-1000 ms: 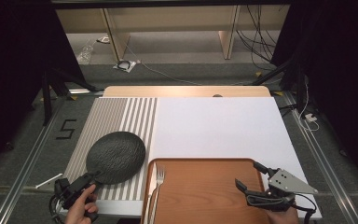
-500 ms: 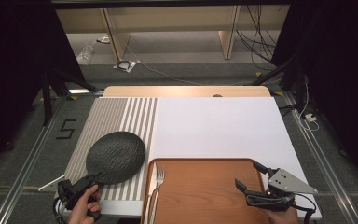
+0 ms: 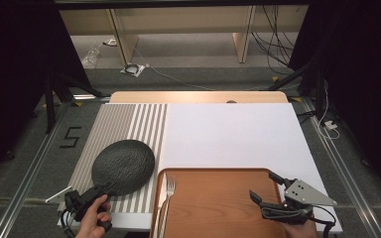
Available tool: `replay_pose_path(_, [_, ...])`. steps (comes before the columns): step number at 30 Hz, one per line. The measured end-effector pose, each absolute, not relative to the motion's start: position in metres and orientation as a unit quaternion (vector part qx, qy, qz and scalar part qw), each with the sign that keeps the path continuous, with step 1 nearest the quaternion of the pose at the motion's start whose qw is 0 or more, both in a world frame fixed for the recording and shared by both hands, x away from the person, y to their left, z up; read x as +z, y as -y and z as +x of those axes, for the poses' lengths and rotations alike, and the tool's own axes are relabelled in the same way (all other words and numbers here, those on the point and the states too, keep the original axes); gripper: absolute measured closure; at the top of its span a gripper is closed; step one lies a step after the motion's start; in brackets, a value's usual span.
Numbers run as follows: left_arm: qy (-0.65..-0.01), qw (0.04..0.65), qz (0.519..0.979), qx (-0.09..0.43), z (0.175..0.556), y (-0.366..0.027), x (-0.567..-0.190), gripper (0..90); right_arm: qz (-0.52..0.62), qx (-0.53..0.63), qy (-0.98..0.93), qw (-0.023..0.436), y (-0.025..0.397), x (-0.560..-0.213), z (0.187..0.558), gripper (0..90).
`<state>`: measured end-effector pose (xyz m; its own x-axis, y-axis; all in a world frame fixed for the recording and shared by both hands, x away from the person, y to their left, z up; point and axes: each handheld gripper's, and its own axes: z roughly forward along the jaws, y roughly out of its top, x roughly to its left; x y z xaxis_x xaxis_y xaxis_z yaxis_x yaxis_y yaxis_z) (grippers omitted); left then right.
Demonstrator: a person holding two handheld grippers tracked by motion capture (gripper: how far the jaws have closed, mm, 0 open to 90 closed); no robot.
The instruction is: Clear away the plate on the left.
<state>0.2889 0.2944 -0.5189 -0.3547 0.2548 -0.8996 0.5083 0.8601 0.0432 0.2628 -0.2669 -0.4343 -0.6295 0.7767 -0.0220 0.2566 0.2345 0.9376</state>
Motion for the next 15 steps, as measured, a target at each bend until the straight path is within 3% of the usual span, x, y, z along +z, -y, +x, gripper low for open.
replay_pose_path(10, [-0.816, 0.521, 0.219, -0.122, 0.2862, -0.2944, -0.5218, 69.4, 0.348, 0.51, -0.745, 0.252, 0.267, -0.4335, 0.2623, 17.2])
replay_pose_path(15, [-0.817, 0.525, 0.205, -0.12, 0.2842, -0.2945, -0.5226, 82.8, 0.348, 0.509, -0.746, 0.253, 0.2671, -0.4335, 0.2623, 17.2])
